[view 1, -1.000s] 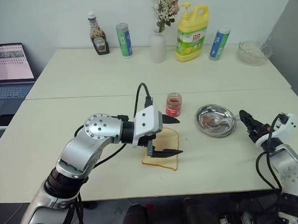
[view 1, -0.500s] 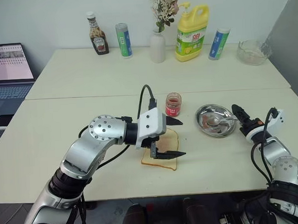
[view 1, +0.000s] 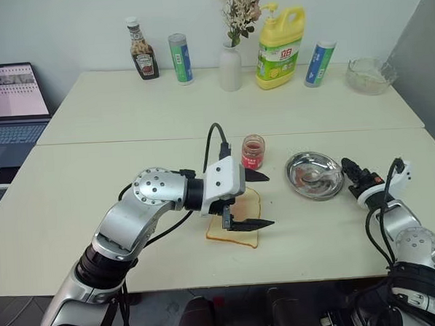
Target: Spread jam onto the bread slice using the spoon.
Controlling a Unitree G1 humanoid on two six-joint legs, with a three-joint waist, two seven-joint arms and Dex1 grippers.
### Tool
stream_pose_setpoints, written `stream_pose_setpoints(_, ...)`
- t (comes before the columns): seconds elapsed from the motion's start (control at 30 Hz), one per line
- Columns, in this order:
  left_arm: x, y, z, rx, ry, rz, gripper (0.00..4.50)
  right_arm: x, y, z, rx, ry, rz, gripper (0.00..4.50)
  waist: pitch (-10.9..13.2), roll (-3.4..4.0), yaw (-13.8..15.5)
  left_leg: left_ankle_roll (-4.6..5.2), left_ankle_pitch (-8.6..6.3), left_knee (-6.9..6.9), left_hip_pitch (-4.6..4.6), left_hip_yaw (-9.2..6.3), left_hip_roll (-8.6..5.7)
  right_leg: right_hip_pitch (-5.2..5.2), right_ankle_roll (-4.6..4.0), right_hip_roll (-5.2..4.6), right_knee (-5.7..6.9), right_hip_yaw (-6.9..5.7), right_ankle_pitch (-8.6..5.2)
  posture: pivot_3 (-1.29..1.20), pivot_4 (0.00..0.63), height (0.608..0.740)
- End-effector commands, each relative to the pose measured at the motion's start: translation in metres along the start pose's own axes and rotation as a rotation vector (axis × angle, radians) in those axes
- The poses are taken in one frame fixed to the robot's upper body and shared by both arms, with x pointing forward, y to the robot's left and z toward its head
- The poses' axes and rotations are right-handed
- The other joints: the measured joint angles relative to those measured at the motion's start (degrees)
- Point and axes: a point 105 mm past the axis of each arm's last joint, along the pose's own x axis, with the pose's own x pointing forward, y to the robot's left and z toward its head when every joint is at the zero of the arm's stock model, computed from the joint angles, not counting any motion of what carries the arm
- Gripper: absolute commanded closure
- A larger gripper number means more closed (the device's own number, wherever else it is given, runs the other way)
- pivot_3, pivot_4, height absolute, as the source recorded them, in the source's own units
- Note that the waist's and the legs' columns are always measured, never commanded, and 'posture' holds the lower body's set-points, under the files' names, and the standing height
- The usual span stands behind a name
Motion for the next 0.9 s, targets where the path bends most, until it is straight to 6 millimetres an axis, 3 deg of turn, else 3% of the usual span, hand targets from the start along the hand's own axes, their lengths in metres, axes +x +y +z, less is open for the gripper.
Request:
stream_pose_setpoints(0.03,-0.002,0.004,0.007,0.039,-0.006,0.018,0.0,-0.002,0.011,0.021,-0.004,-0.073,0.058,4.48,-0.01,0.02,0.0,0.0,0.0,0.0,0.0,0.0,0.0,0.0,0.0,0.0,0.0,0.0,0.0,0.0,0.15,0.74)
stream_pose_setpoints(0.23,-0.006,0.008,0.004,0.034,0.01,0.053,0.0,-0.004,0.017,0.029,-0.005,-0.083,0.088,4.48,-0.01,0.03,0.01,0.0,0.0,0.01,0.0,-0.01,0.0,0.02,0.01,0.0,0.0,0.0,0.0,0.0,0.15,0.74)
stream_pose_setpoints(0.37,-0.021,0.019,0.002,-0.011,0.018,0.149,0.0,-0.007,0.042,0.043,-0.044,-0.109,0.164,4.48,0.04,0.11,0.0,0.0,0.0,0.0,0.0,0.0,0.0,-0.01,0.0,0.0,0.0,0.0,0.0,0.0,0.15,0.74)
stream_pose_setpoints(0.53,-0.052,0.035,-0.015,-0.099,0.085,0.344,0.0,-0.017,0.11,0.061,-0.177,-0.111,0.356,4.48,0.17,0.34,-0.48,0.01,0.0,0.01,-0.26,-0.01,0.03,-0.33,0.01,0.03,0.09,0.02,0.01,0.0,0.15,0.74)
stream_pose_setpoints(0.63,-0.064,0.043,-0.027,-0.114,0.136,0.444,0.0,-0.016,0.149,0.056,-0.272,-0.067,0.467,4.48,0.17,0.34,-0.56,0.01,0.0,0.01,-0.32,-0.08,0.06,-0.35,0.01,0.06,0.07,-0.03,0.01,0.0,0.15,0.74)
stream_pose_setpoints(0.77,-0.079,0.059,-0.039,-0.16,0.157,0.596,0.0,-0.003,0.208,0.032,-0.453,0.003,0.644,4.48,0.17,0.34,-0.76,0.01,0.0,0.06,-0.32,-0.07,0.05,-0.36,0.01,0.06,0.08,-0.03,0.02,0.0,0.15,0.74)
stream_pose_setpoints(0.9,-0.083,0.061,-0.041,-0.19,0.145,0.644,0.0,0.009,0.233,0.017,-0.56,0.018,0.719,4.48,0.17,0.33,-0.7,0.01,0.0,0.05,-0.45,-0.12,0.05,-0.42,-0.05,0.05,0.01,-0.1,0.05,0.0,0.15,0.74)
